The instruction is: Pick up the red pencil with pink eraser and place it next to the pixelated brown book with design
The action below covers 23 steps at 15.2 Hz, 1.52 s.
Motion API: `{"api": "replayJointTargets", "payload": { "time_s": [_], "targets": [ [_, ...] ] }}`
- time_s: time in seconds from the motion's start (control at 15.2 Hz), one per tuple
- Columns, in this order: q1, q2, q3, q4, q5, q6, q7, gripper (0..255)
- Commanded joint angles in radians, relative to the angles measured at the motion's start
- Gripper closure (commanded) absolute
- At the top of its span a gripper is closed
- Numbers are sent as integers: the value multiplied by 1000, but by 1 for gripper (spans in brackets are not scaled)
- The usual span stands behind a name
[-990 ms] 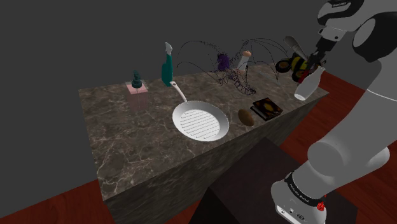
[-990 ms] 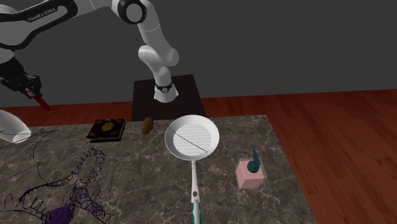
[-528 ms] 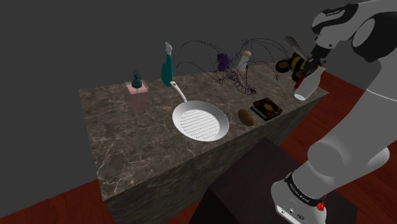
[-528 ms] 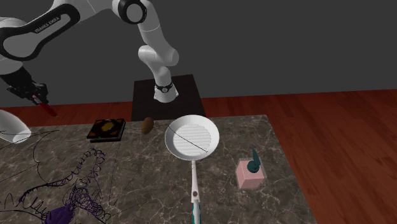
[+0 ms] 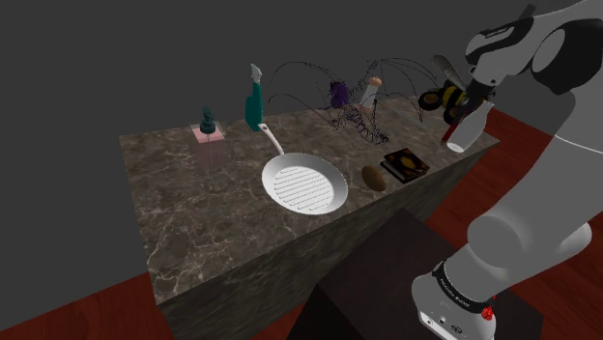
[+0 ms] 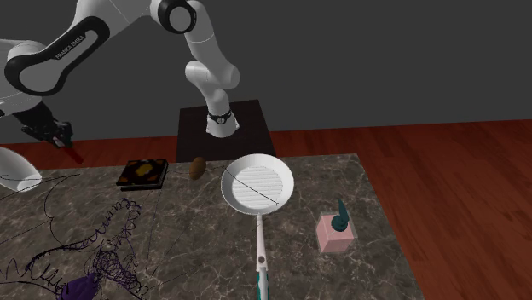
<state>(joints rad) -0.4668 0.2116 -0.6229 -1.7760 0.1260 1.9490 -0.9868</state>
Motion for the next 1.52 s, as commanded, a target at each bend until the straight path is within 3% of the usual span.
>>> {"api": "replayJointTargets", "payload": {
  "time_s": [0.0, 0.79, 1.25, 1.32, 1.45],
  "targets": [
    [-1, 9, 2, -18, 7, 26, -4, 255],
    [-12, 69, 17, -110, 52, 165, -33, 255],
    [-12, 69, 17, -110, 52, 165, -33, 255],
    [-12, 69, 17, -110, 52, 165, -33, 0],
    [-12, 69, 17, -110, 52, 165, -33, 0]
  ]
}}
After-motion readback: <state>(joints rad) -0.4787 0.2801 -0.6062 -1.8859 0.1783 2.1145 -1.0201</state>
